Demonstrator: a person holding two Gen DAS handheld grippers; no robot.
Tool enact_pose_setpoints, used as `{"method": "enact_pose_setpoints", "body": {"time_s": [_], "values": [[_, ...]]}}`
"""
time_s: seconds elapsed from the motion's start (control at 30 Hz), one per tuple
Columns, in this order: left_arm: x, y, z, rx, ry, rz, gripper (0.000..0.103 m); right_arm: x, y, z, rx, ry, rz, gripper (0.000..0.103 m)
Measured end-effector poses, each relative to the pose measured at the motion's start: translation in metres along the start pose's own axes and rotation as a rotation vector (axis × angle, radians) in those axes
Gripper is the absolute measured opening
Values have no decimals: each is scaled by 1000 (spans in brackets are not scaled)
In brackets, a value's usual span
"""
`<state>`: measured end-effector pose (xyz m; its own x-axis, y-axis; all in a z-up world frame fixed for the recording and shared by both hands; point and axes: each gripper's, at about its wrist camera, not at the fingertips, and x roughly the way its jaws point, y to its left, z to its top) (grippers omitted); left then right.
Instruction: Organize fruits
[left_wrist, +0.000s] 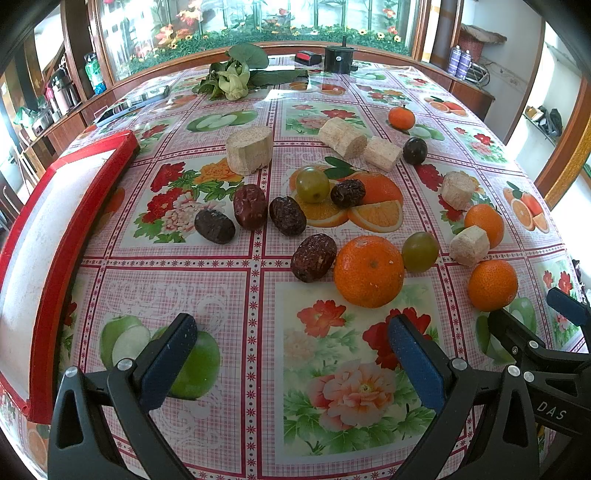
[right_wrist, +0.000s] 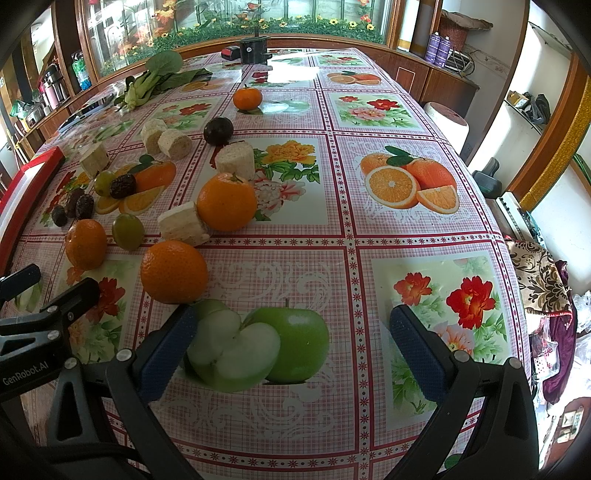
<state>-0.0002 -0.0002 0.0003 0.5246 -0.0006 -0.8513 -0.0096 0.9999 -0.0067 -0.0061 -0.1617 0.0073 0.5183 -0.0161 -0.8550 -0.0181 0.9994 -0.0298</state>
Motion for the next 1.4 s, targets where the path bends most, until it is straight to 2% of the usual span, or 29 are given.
{"method": "enact_pose_setpoints", "body": {"time_s": [1.07,1.23,1.4], "values": [[0,-1,0,-3,0,2,103,0,1,0,-3,2,4,103],[0,0,1,4,1,-1,103,4,2,10,-30,80,25,103],[-3,5,-1,65,15,-34,103,5,2,15,-48,132,27,103]]}}
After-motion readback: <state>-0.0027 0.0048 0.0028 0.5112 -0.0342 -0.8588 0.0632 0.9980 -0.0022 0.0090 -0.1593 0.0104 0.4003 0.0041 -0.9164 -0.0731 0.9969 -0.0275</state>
